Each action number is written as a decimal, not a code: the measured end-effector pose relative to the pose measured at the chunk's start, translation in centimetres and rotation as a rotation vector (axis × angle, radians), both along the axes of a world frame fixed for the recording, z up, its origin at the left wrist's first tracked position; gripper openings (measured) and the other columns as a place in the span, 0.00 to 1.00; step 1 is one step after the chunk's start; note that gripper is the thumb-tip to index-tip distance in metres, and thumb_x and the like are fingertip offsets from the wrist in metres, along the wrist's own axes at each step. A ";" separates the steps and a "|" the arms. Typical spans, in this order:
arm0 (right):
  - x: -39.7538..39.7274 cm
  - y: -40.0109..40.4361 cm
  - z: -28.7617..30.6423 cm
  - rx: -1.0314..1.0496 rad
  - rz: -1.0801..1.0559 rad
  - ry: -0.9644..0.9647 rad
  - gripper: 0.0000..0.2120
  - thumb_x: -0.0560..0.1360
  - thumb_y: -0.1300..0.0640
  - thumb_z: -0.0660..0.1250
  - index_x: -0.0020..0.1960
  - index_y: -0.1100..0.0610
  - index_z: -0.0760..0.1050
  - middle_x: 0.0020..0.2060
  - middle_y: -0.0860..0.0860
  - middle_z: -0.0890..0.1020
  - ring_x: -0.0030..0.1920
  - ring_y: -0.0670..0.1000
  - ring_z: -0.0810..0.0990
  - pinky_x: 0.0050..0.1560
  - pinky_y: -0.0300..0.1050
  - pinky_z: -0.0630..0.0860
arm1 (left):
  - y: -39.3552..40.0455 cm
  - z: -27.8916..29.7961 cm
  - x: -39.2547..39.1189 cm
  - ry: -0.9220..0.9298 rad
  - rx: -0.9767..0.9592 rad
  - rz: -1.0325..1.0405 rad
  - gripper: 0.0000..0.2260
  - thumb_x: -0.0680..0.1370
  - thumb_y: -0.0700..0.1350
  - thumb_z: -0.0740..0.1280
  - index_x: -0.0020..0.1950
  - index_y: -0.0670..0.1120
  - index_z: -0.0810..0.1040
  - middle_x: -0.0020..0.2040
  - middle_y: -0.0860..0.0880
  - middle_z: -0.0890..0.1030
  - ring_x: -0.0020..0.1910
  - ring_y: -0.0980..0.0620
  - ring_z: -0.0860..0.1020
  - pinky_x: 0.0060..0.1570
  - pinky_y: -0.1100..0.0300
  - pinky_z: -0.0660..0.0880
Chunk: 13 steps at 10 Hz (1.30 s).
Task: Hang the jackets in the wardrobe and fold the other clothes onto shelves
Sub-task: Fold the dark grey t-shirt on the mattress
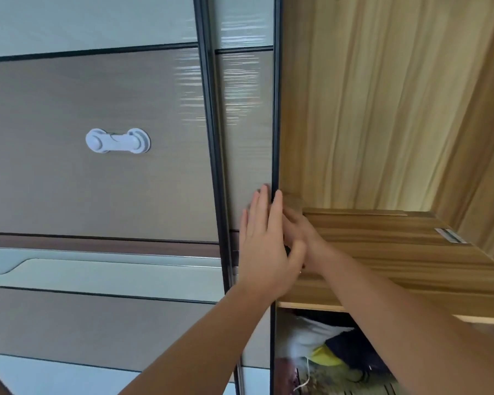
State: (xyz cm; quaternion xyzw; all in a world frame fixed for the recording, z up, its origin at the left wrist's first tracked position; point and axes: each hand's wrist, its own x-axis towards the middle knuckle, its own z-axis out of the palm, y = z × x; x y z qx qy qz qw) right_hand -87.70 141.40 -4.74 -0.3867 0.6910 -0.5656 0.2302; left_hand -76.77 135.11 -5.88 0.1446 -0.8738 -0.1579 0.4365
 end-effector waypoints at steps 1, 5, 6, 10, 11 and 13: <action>-1.3 1.4 0.4 0.001 -0.046 -0.024 0.21 0.80 0.41 0.58 0.67 0.50 0.72 0.58 0.44 0.79 0.61 0.45 0.76 0.65 0.46 0.71 | 0.2 0.8 -1.4 -0.069 -0.056 0.042 0.31 0.80 0.53 0.55 0.80 0.47 0.49 0.81 0.49 0.47 0.79 0.54 0.41 0.77 0.48 0.44; -8.9 12.9 -0.1 -0.093 -0.318 -0.158 0.19 0.78 0.38 0.58 0.66 0.41 0.67 0.52 0.36 0.76 0.56 0.41 0.73 0.54 0.40 0.69 | 3.4 2.4 -8.0 -0.266 -0.739 -0.010 0.38 0.69 0.50 0.72 0.77 0.54 0.61 0.80 0.45 0.53 0.78 0.42 0.49 0.71 0.34 0.41; -10.4 16.0 -0.2 -0.092 -0.419 -0.193 0.38 0.66 0.27 0.64 0.71 0.45 0.69 0.63 0.40 0.76 0.64 0.45 0.73 0.65 0.50 0.70 | 5.6 3.1 -10.3 -0.356 -0.803 -0.008 0.40 0.75 0.49 0.68 0.79 0.57 0.46 0.79 0.47 0.36 0.77 0.43 0.34 0.67 0.36 0.28; -12.2 22.2 -3.1 -0.129 -1.178 0.259 0.14 0.79 0.59 0.63 0.64 0.57 0.71 0.54 0.50 0.72 0.49 0.45 0.71 0.50 0.32 0.64 | 15.0 3.6 -18.2 -0.349 -0.818 -0.124 0.37 0.77 0.43 0.64 0.80 0.53 0.47 0.79 0.47 0.35 0.77 0.44 0.34 0.64 0.38 0.24; -12.2 22.8 -4.5 -0.184 -1.179 0.205 0.17 0.78 0.61 0.62 0.66 0.55 0.69 0.58 0.50 0.72 0.54 0.46 0.73 0.54 0.31 0.66 | 17.2 3.6 -19.8 -0.347 -0.829 -0.141 0.36 0.77 0.43 0.63 0.80 0.53 0.45 0.78 0.46 0.32 0.76 0.44 0.31 0.64 0.38 0.22; -14.2 22.6 -5.5 -0.222 -1.027 -0.042 0.32 0.73 0.46 0.58 0.75 0.50 0.59 0.74 0.49 0.65 0.72 0.51 0.66 0.70 0.58 0.67 | 21.3 4.0 -22.7 -0.350 -0.844 -0.182 0.33 0.80 0.50 0.60 0.80 0.52 0.44 0.78 0.46 0.31 0.75 0.44 0.30 0.65 0.39 0.24</action>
